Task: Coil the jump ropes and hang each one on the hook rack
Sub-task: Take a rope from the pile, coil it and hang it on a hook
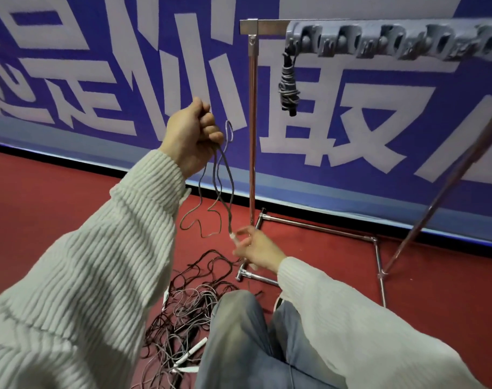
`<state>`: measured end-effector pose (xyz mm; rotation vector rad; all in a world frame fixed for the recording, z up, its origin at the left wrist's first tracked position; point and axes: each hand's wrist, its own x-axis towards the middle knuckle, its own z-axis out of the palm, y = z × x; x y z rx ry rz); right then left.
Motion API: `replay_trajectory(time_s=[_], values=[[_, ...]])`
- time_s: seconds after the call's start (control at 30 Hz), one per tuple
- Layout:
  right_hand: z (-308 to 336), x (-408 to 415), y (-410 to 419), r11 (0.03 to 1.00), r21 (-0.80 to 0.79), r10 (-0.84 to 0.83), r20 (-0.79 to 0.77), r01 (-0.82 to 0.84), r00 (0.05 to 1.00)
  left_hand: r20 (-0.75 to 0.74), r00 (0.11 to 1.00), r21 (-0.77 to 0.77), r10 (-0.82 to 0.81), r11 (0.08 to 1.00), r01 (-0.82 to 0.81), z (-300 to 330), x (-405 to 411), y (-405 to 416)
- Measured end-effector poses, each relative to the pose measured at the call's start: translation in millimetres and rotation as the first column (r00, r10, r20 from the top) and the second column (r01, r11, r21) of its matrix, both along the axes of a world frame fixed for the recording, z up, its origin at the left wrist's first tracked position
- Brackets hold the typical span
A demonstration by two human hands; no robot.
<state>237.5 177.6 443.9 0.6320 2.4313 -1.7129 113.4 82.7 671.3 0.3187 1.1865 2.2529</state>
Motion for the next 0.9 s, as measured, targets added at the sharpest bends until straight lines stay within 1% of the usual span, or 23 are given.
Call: replay_trajectory(time_s=[0.03,0.1,0.13,0.2,0.27,0.3,0.37,0.43,0.47,0.53,0.6,0.67,0.7,0.73,0.77,0.8,0.83,0.87,0.9], values=[[-2.1,-1.0,-1.1,1.000,0.022,0.009,-0.015,-0.008,1.000,0.009,1.000,-0.001,-0.001,1.000,0.001,-2.3,1.5,-1.0],[-8.8,-4.0,-3.7,0.991,0.129,0.022,-0.016,-0.020,1.000,0.033,0.999,0.014,-0.007,1.000,0.007,-5.0,5.1,-2.3],[-10.7,-5.0,-6.8,0.983,0.183,0.004,-0.013,-0.001,1.000,0.052,0.999,0.029,-0.013,1.000,0.012,-5.2,7.7,-2.8],[-11.2,-7.2,-12.1,0.958,0.260,-0.111,-0.059,0.122,0.992,0.082,0.996,0.055,-0.030,0.998,0.026,-3.1,13.3,-2.7],[-6.6,-8.2,-14.3,0.923,0.296,-0.223,-0.114,0.247,0.968,0.087,0.995,0.081,-0.053,0.996,0.046,0.4,19.0,-2.3],[-6.1,-10.0,-13.6,0.914,0.298,-0.248,-0.132,0.277,0.960,0.093,0.993,0.097,-0.070,0.993,0.061,2.0,21.5,-1.9],[-3.4,-12.4,-11.9,0.934,0.236,-0.242,-0.136,0.268,0.961,0.116,0.986,0.141,-0.121,0.984,0.105,4.6,26.0,-0.4],[-2.1,-16.4,-10.6,0.968,0.130,-0.197,-0.127,0.214,0.972,0.131,0.976,0.178,-0.175,0.972,0.150,4.8,28.6,0.6],[-3.2,-20.0,-9.8,0.977,0.101,-0.177,-0.129,0.190,0.976,0.135,0.971,0.194,-0.196,0.967,0.168,4.2,29.3,0.6],[-2.2,-26.2,-6.4,0.978,0.113,-0.161,-0.109,0.173,0.981,0.138,0.966,0.222,-0.218,0.958,0.184,2.8,29.4,-2.4],[2.6,-30.7,3.1,0.971,0.108,-0.206,-0.087,0.214,0.975,0.149,0.968,0.256,-0.201,0.954,0.158,2.2,24.6,-7.0],[10.7,-29.2,13.2,0.964,-0.049,-0.264,-0.098,0.260,0.960,0.151,0.979,0.250,-0.134,0.964,0.094,0.0,15.2,-11.8],[18.0,-27.6,17.6,0.950,-0.111,-0.304,-0.110,0.292,0.946,0.112,0.990,0.194,-0.089,0.979,0.066,-2.8,9.0,-14.3],[26.9,-25.2,20.3,0.927,-0.164,-0.359,-0.132,0.337,0.924,0.041,0.998,0.096,-0.042,0.995,0.038,-7.7,2.4,-17.2],[38.2,-21.9,21.5,0.897,-0.228,-0.416,-0.154,0.377,0.896,-0.060,0.998,-0.050,0.001,0.999,-0.004,-15.1,-2.9,-20.7],[50.0,-19.5,22.3,0.855,-0.328,-0.473,-0.172,0.402,0.864,-0.155,0.988,-0.201,0.013,0.979,-0.045,-25.6,-8.2,-24.2],[62.5,-17.9,22.8,0.805,-0.434,-0.516,-0.180,0.403,0.837,-0.201,0.980,-0.332,0.002,0.941,-0.070,-39.4,-13.3,-28.7],[75.5,-17.0,23.4,0.758,-0.526,-0.543,-0.183,0.385,0.819,-0.187,0.982,-0.421,-0.008,0.904,-0.073,-55.3,-16.3,-33.1],[89.2,-16.0,24.0,0.721,-0.592,-0.558,-0.188,0.360,0.808,-0.148,0.989,-0.468,-0.005,0.882,-0.066,-73.8,-17.9,-37.5]])
